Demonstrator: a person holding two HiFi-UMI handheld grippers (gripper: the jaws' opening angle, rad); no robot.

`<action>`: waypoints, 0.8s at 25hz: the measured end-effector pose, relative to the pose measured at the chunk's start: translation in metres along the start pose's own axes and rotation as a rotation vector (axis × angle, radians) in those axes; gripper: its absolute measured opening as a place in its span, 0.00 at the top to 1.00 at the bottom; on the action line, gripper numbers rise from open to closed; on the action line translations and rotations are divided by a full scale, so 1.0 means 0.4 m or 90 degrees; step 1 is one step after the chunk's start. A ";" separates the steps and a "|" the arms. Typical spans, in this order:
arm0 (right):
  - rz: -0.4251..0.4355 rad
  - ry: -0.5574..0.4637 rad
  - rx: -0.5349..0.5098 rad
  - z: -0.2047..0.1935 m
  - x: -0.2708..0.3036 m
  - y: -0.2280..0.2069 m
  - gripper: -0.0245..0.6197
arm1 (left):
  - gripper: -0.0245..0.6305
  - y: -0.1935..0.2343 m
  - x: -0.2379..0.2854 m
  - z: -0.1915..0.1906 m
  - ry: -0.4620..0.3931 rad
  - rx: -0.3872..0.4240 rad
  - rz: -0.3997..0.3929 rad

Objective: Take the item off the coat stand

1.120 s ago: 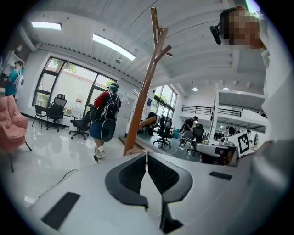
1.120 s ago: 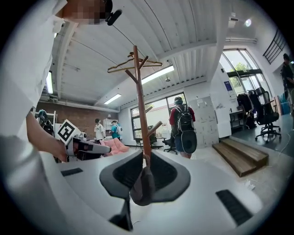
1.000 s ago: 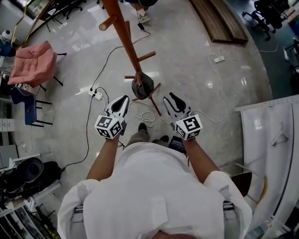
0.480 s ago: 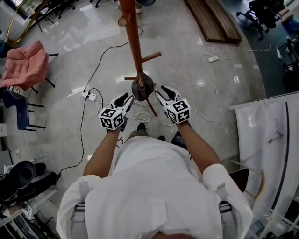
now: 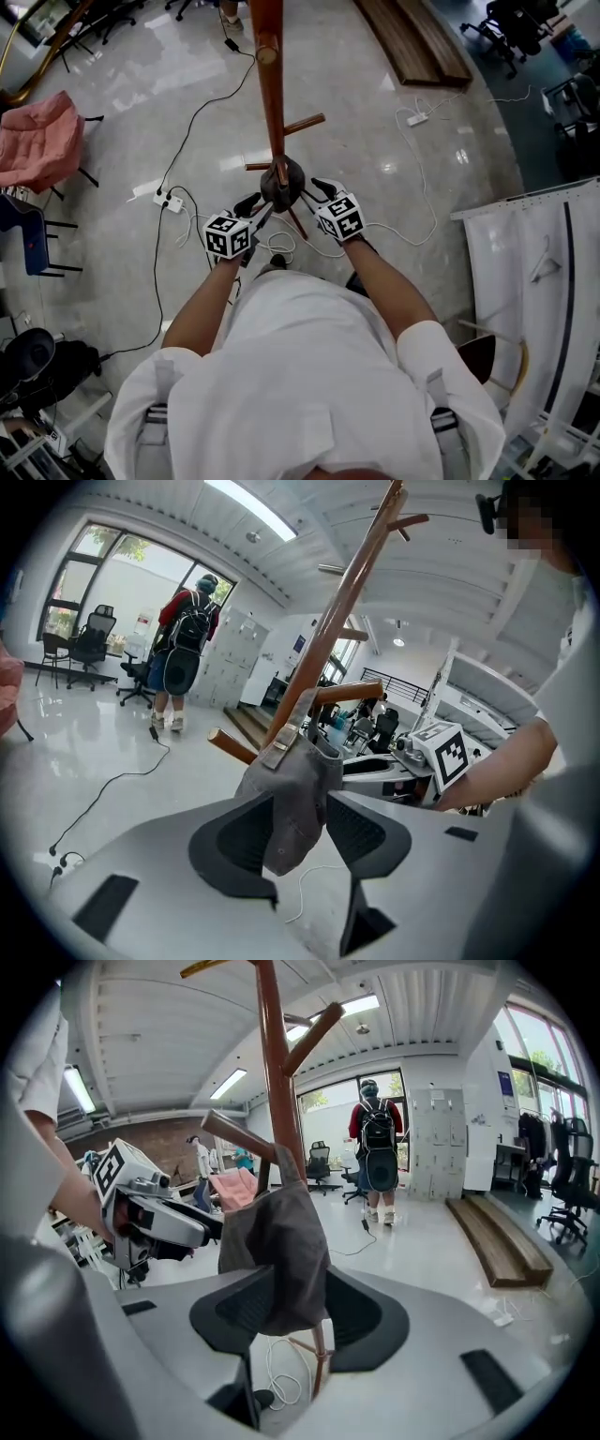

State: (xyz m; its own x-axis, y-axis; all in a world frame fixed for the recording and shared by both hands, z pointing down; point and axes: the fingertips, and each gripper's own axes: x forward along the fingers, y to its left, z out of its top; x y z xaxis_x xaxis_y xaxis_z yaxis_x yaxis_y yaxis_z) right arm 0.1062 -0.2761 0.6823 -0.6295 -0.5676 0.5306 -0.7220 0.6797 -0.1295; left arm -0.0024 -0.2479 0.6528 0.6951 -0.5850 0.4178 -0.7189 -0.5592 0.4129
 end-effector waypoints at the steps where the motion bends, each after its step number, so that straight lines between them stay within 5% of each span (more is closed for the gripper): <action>1: -0.002 0.007 -0.002 -0.005 0.008 -0.002 0.72 | 0.69 0.001 0.004 -0.003 0.005 -0.001 -0.004; 14: 0.000 0.052 0.005 -0.012 0.081 -0.023 0.72 | 0.68 0.018 0.056 -0.025 0.064 -0.002 -0.005; 20: 0.016 0.071 0.004 -0.011 0.102 -0.014 0.72 | 0.75 0.042 0.056 -0.015 0.063 -0.015 -0.003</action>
State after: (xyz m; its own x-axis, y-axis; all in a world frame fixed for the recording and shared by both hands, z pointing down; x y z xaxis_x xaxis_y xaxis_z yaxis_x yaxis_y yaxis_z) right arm 0.0857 -0.3010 0.7085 -0.6117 -0.4947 0.6173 -0.7086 0.6896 -0.1494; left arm 0.0010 -0.2669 0.6742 0.6969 -0.5208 0.4931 -0.7159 -0.5471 0.4338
